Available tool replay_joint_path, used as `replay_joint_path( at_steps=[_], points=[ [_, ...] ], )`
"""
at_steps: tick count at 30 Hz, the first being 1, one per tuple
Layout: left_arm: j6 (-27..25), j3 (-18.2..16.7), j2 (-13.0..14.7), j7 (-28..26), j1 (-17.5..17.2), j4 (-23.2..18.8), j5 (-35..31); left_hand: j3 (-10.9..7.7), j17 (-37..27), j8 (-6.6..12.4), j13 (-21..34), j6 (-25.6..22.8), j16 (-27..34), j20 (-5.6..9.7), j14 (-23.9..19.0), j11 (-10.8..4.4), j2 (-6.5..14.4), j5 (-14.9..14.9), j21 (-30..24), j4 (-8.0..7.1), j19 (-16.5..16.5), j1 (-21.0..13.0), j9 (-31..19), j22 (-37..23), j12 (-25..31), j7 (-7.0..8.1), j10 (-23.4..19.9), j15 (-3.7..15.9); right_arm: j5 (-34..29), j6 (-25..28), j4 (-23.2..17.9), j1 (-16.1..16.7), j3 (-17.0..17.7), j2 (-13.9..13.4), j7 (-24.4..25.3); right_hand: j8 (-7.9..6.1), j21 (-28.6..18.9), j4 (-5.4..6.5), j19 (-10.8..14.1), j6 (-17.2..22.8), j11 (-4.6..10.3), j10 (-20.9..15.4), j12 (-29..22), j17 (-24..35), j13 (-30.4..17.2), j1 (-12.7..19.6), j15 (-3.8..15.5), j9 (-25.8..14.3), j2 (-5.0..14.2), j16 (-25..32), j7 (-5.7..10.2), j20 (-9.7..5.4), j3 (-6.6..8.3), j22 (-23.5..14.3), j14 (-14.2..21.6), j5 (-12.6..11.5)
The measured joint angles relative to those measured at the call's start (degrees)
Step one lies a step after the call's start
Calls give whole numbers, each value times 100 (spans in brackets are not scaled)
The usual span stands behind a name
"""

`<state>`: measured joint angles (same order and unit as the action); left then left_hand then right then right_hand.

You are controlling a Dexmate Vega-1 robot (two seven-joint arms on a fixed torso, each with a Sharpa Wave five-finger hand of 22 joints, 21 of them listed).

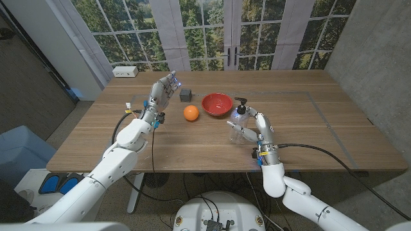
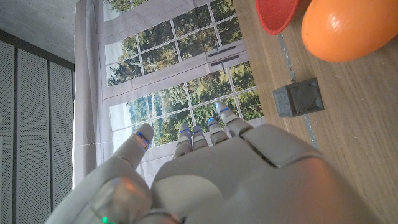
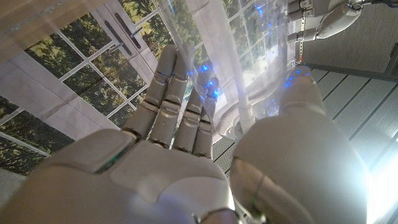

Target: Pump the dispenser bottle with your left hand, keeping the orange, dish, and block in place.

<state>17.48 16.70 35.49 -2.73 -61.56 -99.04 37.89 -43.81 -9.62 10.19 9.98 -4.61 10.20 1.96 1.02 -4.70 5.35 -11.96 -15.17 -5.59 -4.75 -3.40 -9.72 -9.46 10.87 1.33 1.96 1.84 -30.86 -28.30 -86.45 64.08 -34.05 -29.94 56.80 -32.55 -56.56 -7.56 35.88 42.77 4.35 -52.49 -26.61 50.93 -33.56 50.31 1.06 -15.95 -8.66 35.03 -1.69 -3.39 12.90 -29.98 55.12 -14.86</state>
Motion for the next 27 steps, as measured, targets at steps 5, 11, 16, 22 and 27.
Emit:
replay_joint_path(
  at_steps=[5, 11, 16, 22, 27],
  points=[
    [-2, 0, -10, -43, -26, -22, -19, 0, 0, 0, 0, 0, 0, 0, 0, 0, 0, 0, 35, 0, 0, 0, 0, 0, 0, 0, 0, 0, 18, 2, -13, 33, 66, -27, -9, 6, -24, 0, 0, 0, 0, 0, 1, 14, 13, 0, 9, 0, 0, -9, 0, 0, 0, 29, 9, 0],
    [-10, 0, -24, -90, -50, -60, -26, 0, 0, 0, 0, 0, 0, 20, 0, 0, 0, 0, 56, 0, -20, 0, 0, 0, 0, 0, 0, 0, 73, -34, 11, 36, 127, -47, -17, 9, -46, 16, 0, 0, 0, 0, 35, 30, 12, 0, 9, 27, 0, -50, 0, 0, -16, 32, 9, -21],
    [-32, 0, -36, -134, -86, -109, -24, 0, 0, 0, 0, 0, 0, 20, 0, -21, 0, 0, 56, 0, -19, -1, 0, 0, 0, 0, -22, 0, 110, -95, 30, 41, 175, -74, -37, 29, -76, 16, -54, 0, 0, 0, 56, 41, 12, 0, 9, 27, 0, -76, 0, -9, -17, 43, 9, -21],
    [-60, -5, -42, -214, -137, -179, -23, 0, 0, 0, 0, 0, 0, 20, 0, -21, 0, 0, 77, 0, -19, -1, 0, 0, 0, 0, -21, 0, 130, -169, 53, 47, 242, -123, -69, 31, -86, 16, -62, 0, 0, 0, 56, 43, -4, 0, 9, 26, 0, -116, 0, 2, -17, 54, 9, -21],
    [-67, -17, -48, -280, -170, -218, -33, 0, 0, 0, 0, 0, 0, -1, 0, -21, 0, 0, 77, 0, -40, -1, 0, 0, 0, 0, -21, 0, 132, -217, 69, 44, 290, -160, -104, 31, -112, 39, -83, 0, 1, 0, 77, 43, -4, 0, 9, 26, 0, -117, 0, 23, -41, 75, 9, -21]
  ],
)
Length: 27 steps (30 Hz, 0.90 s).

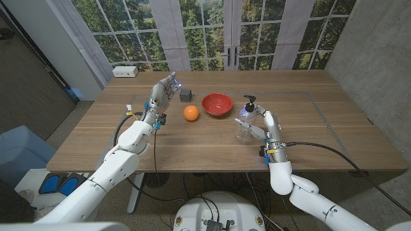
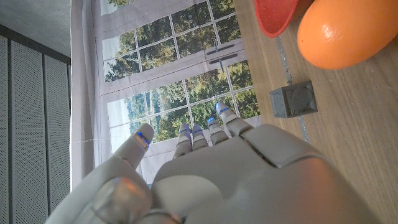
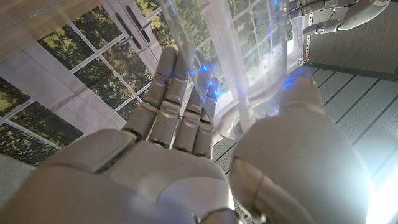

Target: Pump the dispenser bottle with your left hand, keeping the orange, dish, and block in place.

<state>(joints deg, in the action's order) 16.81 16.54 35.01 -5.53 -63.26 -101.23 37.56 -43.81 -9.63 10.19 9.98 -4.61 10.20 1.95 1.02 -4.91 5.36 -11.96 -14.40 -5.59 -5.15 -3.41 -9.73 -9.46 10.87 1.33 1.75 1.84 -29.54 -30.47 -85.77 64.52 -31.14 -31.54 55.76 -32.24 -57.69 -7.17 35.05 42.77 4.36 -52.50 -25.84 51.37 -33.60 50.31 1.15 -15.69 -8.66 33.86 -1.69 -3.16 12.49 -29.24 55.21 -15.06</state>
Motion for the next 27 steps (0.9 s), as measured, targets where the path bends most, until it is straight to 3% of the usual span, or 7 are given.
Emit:
replay_joint_path(
  at_steps=[1, 27],
  points=[
    [-2, -4, -5, -16, -15, -13, -4, 0, 0, 0, 0, 0, 0, 0, 0, 0, 0, 0, 0, 0, 0, 0, 0, 0, 0, 0, 0, 0, 4, -18, 5, -5, 6, -4, -8, -2, 0, 0, -34, -1, 59, -60, 0, 0, 1, 0, 0, 0, 0, 0, 1, 3, 0, 4, 0, 0],
    [46, -48, -98, -209, -161, -107, -38, 0, 0, 0, 0, 0, 0, 19, 0, 0, 0, 0, 65, 0, -42, 0, 0, 0, 0, 0, 0, 0, 233, -340, 416, -435, 79, 68, -381, -25, -117, 7, -52, 25, 57, -63, 43, 53, -29, 0, 71, 27, 0, -110, 19, -14, -42, 82, 70, -22]
  ],
)
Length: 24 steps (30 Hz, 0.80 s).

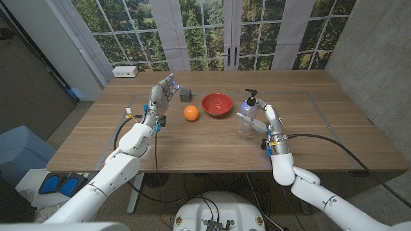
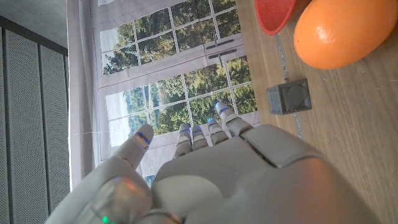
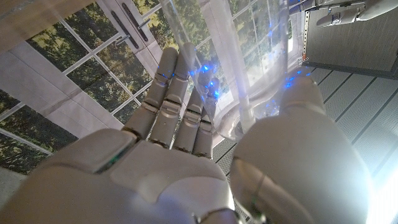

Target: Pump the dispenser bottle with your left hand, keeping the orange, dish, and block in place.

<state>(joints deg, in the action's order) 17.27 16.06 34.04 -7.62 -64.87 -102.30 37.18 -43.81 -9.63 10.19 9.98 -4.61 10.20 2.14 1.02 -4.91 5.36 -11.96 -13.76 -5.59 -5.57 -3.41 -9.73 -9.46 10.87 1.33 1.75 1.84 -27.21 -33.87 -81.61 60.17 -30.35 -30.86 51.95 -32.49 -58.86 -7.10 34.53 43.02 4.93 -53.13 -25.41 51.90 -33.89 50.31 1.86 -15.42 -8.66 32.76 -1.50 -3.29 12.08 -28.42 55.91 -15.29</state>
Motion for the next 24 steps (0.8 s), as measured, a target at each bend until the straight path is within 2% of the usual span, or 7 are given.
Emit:
replay_joint_path(
  at_steps=[3, 18, 22, 23, 24],
  points=[
    [3, 0, -13, -10, 0, 4, -3, 0, 0, 0, 0, 0, 0, -9, 0, 0, 0, 0, 0, 0, -9, 0, 0, 0, 0, 0, 0, 0, 32, -43, 87, -73, 0, 25, -41, 1, -16, 0, -61, 0, 0, 0, 0, 14, -17, 0, 0, 0, 0, -1, 0, 1, 0, 1, 0, 0],
    [3, 32, -54, -45, 47, 37, -30, -23, 0, 0, 0, 0, 0, -10, 0, 0, 0, 0, 21, 23, -9, 0, 0, 0, 0, 0, 0, 0, 176, -222, 486, -401, -34, 154, -152, 22, -99, -7, -59, 0, -1, -1, 42, 38, -52, 0, -3, 0, 0, -49, 0, 2, -8, 61, 4, 0],
    [2, 40, -69, -53, 59, 48, -40, -24, 0, 0, 0, 0, 0, -9, 0, 0, 0, 0, 44, 23, -9, 0, 0, 0, 0, 0, 0, 0, 222, -266, 627, -520, -54, 199, -186, 23, -103, -1, -59, 18, -11, -19, 63, 63, -38, 0, 21, 0, 0, -88, 18, 2, -47, 75, 43, 0],
    [2, 42, -71, -54, 61, 51, -41, -23, 0, 0, 0, 0, 0, -10, 0, 0, 0, 0, 44, 24, -9, 0, 0, 0, 0, 0, 0, 0, 237, -285, 672, -560, -63, 214, -204, 24, -105, -1, -59, 20, 51, -98, 64, 63, -33, 0, 21, 0, 0, -88, 19, 2, -47, 81, 43, 0],
    [2, 43, -72, -54, 62, 52, -41, -23, 0, 0, 0, 0, 0, -10, 0, 0, 0, 0, 44, 24, -9, 0, 0, 0, 0, 0, 0, 0, 237, -285, 672, -560, -63, 214, -204, 25, -125, -1, -59, 45, 51, -98, 64, 63, -33, 0, 21, 0, 0, -88, 43, 2, -47, 81, 43, 0]
  ],
)
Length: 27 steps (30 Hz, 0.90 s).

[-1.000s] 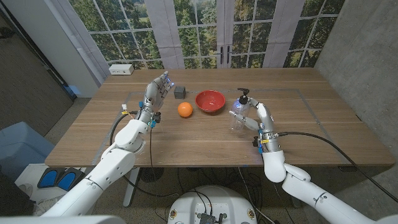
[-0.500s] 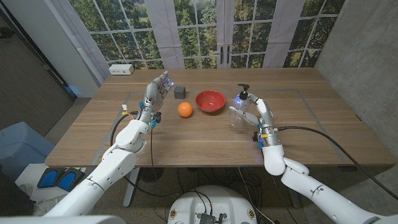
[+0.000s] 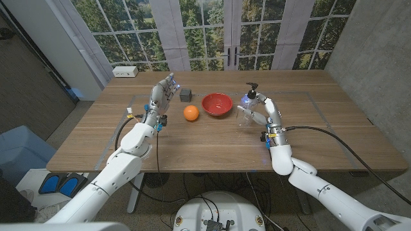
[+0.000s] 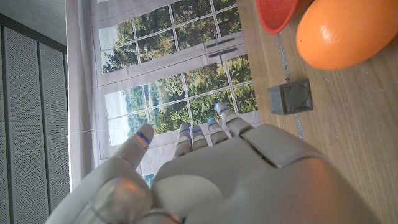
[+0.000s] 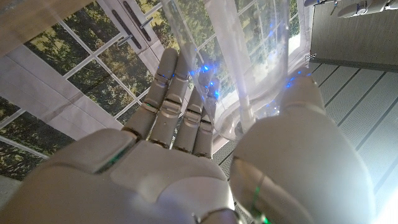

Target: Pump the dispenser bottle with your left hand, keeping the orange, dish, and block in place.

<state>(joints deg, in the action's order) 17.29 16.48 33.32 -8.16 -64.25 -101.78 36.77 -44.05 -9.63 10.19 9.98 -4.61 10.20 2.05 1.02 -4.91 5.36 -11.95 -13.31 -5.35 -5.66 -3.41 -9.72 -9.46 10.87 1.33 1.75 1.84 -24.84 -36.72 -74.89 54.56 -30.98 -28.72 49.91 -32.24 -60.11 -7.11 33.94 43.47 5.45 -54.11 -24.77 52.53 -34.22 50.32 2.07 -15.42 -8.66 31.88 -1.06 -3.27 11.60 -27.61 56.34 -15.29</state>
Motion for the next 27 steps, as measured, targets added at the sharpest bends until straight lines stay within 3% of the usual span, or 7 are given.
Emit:
replay_joint_path(
  at_steps=[27],
  points=[
    [83, -9, -69, -26, -51, 72, 11, 0, 0, 0, 0, 0, 0, 0, 0, 0, 0, 0, 43, 0, 0, 0, 0, 0, 0, 0, 0, 0, 136, -98, 552, -563, -178, 202, -158, -25, -114, -8, -63, 18, -23, -37, 43, 42, -39, 0, 40, 27, 0, -74, 17, 1, -39, 96, 40, 0]
  ],
)
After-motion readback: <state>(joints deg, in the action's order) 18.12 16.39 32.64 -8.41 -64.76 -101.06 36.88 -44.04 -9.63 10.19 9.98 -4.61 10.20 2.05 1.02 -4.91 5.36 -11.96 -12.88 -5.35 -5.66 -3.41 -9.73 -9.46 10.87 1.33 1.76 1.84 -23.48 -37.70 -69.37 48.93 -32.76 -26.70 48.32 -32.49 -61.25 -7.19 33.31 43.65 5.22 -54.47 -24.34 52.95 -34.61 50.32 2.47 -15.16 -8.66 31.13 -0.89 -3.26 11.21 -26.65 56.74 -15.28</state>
